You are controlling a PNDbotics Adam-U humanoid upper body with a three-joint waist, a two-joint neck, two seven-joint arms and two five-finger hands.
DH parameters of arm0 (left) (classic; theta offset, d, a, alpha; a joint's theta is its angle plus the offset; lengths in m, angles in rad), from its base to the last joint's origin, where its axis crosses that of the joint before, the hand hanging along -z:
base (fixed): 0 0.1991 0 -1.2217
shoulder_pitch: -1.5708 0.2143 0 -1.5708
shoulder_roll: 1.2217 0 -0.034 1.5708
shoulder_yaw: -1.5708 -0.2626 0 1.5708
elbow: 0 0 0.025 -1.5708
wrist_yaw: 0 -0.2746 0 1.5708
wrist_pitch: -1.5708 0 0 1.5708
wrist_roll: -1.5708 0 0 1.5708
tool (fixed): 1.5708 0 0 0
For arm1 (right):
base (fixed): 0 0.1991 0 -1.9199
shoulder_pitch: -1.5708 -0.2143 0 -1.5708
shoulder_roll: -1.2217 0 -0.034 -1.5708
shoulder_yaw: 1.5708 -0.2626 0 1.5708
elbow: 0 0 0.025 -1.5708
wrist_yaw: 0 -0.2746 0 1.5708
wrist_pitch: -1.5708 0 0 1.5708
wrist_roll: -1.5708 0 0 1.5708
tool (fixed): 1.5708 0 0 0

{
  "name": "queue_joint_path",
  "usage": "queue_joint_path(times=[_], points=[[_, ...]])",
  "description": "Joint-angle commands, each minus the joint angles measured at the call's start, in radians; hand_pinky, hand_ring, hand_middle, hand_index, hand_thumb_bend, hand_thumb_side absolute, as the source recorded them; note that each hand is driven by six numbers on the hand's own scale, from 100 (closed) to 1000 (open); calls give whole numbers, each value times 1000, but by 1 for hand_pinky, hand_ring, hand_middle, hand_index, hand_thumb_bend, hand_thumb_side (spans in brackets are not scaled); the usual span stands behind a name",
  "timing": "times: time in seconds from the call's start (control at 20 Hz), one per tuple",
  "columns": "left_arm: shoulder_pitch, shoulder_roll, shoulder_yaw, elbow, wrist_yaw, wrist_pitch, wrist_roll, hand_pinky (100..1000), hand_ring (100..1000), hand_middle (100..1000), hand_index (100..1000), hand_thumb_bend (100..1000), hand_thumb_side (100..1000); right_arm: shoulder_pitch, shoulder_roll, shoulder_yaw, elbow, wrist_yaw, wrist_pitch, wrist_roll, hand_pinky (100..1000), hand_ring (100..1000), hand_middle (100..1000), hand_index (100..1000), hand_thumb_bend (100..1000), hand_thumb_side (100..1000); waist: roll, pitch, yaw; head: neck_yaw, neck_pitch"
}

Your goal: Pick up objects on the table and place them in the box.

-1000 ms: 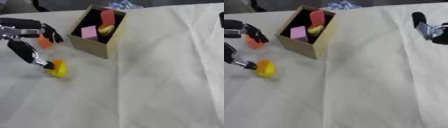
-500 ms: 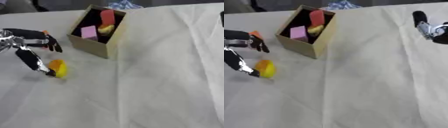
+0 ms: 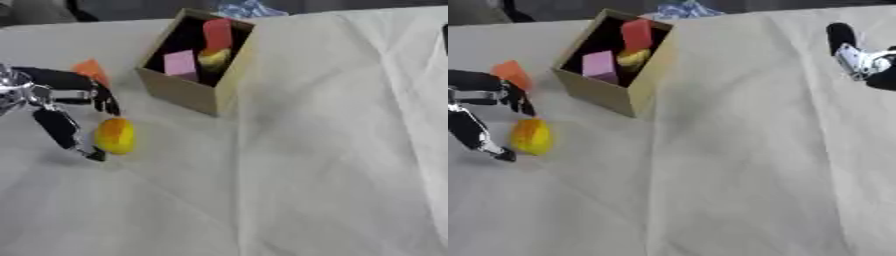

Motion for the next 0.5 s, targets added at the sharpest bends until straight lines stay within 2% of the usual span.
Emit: queue_joint_path(times=[0.05,0.5], points=[[-16,12,14,16,-24,-3,18,793,765,734,830,587,474,-8,-17,-15,-15,-7,4,-4,887,822,723,825,100,474,-5,-17,-1,6,-10],[-25,-23,11,63,-93,-14,58,772,754,719,816,575,454,-4,-10,-20,-15,-8,9,-4,886,821,721,825,100,481,-6,-12,-5,8,-13]])
